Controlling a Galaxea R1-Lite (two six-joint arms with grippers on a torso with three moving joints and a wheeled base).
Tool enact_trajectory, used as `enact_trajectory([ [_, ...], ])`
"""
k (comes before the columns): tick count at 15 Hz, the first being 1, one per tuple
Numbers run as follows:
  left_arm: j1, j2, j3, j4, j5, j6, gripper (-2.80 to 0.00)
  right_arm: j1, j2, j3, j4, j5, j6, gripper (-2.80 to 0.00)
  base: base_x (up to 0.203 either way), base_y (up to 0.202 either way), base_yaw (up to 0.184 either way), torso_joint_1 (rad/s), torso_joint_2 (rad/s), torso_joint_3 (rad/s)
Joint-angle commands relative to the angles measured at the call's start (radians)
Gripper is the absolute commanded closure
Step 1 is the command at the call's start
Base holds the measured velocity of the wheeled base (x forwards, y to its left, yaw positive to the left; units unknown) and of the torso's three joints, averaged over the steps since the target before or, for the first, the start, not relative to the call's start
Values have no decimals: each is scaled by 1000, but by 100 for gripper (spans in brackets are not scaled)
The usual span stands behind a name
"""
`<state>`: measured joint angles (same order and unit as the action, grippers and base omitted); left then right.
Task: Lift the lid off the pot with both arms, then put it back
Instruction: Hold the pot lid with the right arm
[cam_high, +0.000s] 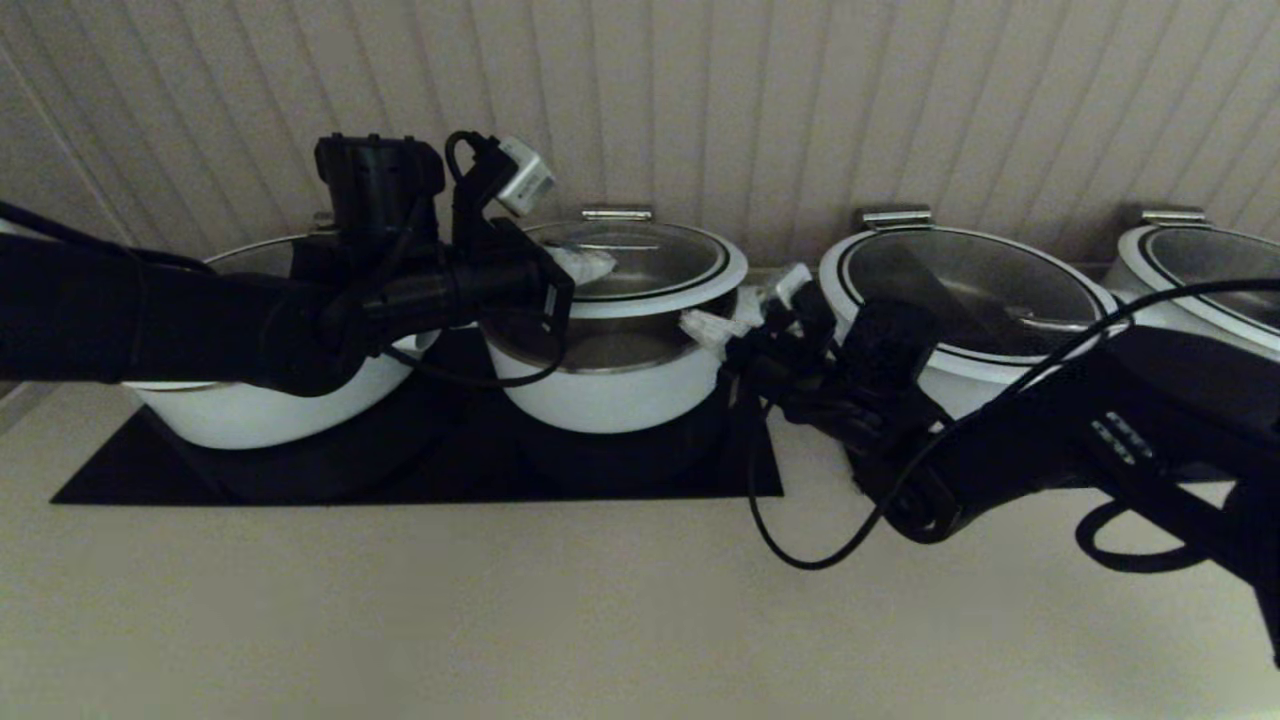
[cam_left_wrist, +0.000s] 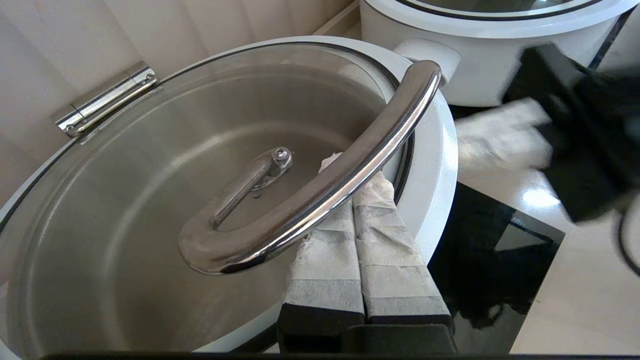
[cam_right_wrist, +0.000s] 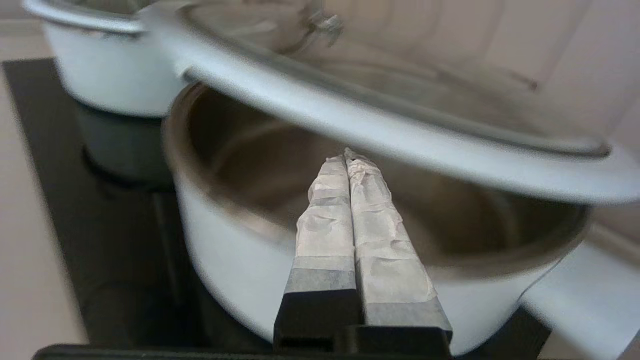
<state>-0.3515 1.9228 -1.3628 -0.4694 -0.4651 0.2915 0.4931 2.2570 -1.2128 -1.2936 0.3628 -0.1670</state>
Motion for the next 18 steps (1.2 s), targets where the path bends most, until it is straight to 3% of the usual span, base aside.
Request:
enact_trajectory([
  [1,0,-4,1,-3,-3,2,0,-4,33,-85,24,2,2,0,0,0,0,0,0,0],
  [6,12,-25,23,-3,-4,2,0,-22,61,-201,91,2,3,0,0,0,0,0,0,0],
  [18,117,-142,156,-2,-7,7,0,-42,67,-211,91,2,1,0,0,0,0,0,0,0],
])
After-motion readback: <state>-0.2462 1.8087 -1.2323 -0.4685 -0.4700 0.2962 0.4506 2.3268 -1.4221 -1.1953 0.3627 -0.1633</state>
